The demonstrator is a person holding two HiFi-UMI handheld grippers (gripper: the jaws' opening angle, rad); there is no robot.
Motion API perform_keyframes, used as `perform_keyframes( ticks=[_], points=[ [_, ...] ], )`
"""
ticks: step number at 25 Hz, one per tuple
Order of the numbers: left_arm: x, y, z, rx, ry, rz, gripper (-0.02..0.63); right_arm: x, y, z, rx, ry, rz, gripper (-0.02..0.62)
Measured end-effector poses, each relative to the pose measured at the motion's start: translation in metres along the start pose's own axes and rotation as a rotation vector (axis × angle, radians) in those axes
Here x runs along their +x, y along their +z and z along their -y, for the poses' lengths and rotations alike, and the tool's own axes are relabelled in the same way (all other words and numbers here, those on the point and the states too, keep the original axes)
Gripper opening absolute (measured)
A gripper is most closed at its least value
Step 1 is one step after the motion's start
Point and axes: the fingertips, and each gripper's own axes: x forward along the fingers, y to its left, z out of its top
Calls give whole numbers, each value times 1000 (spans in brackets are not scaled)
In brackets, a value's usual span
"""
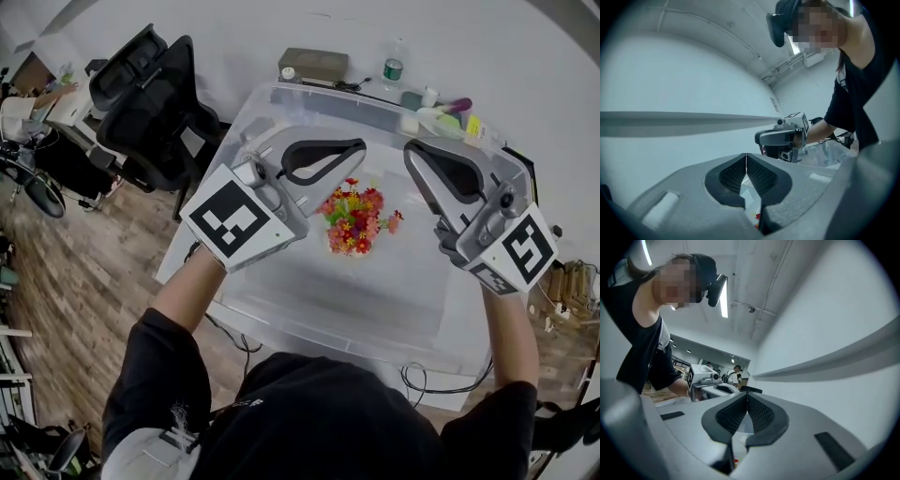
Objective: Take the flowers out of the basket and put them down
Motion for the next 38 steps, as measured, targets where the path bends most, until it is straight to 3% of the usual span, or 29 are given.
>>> perform_keyframes(
  ticks=[6, 16, 25, 29, 38],
  points=[
    [4, -39, -5, -71, -13, -30, -9, -6, -45, 1, 110, -7, 9, 14],
    [-2, -93, -7, -228, -65, -79, -9, -15, -116, 2, 213, 7, -104, 14],
    [5, -117, -2, -249, -58, -103, -9, -12, -149, -10, 236, 53, -175, 14],
    [7, -132, 8, -195, -85, -155, -8, -14, -160, -13, 239, 66, -195, 14],
    [10, -161, 26, -215, -145, -249, 88, -11, -173, -24, 208, 107, -238, 15]
  ],
)
